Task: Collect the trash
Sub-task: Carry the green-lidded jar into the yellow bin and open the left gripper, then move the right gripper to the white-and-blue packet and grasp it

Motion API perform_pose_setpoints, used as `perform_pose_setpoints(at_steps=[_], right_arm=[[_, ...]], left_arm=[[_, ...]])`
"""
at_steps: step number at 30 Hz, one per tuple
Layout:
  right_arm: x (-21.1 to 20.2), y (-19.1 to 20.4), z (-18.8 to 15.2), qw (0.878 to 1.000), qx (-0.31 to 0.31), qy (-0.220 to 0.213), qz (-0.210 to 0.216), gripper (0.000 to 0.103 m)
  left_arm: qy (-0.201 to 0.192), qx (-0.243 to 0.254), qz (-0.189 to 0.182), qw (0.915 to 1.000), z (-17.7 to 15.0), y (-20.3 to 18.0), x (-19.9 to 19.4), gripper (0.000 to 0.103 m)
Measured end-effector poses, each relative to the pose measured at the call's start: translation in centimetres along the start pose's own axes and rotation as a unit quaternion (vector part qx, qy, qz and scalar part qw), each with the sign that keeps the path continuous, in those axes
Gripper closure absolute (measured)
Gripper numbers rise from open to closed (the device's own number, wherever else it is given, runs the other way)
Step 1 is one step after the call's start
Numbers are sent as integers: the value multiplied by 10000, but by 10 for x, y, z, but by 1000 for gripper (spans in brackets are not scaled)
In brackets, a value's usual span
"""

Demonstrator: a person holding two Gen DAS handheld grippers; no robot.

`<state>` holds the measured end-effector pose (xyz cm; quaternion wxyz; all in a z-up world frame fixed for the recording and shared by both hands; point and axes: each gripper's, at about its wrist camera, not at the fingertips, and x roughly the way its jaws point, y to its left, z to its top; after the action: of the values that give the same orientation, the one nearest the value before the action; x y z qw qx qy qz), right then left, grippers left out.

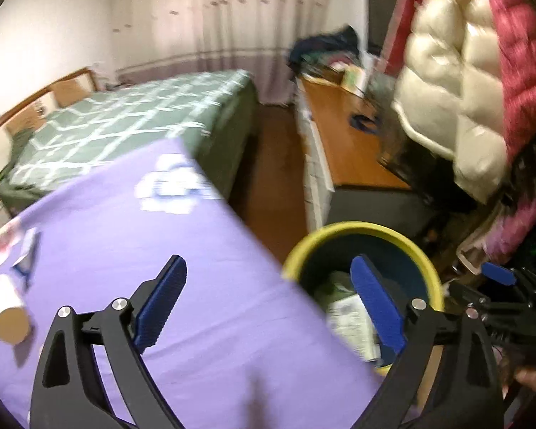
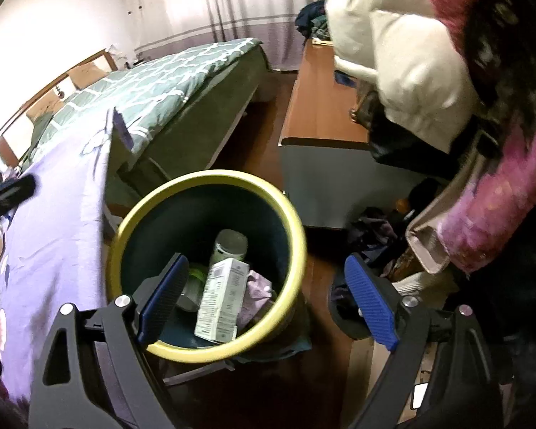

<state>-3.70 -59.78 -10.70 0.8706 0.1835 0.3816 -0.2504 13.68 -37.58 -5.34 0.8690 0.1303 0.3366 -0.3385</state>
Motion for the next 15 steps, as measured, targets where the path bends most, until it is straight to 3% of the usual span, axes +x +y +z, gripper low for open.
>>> perform_pose_setpoints(at_steps=[7, 15], right_arm=[[6, 53, 13, 9989, -427, 51, 174, 18], [23, 155, 38, 9914, -1102, 181, 677, 18]], left_arm=[[-410, -817, 960, 9912, -31, 123, -58, 9], [-637, -1779, 2100, 9593, -77, 266, -102, 8]])
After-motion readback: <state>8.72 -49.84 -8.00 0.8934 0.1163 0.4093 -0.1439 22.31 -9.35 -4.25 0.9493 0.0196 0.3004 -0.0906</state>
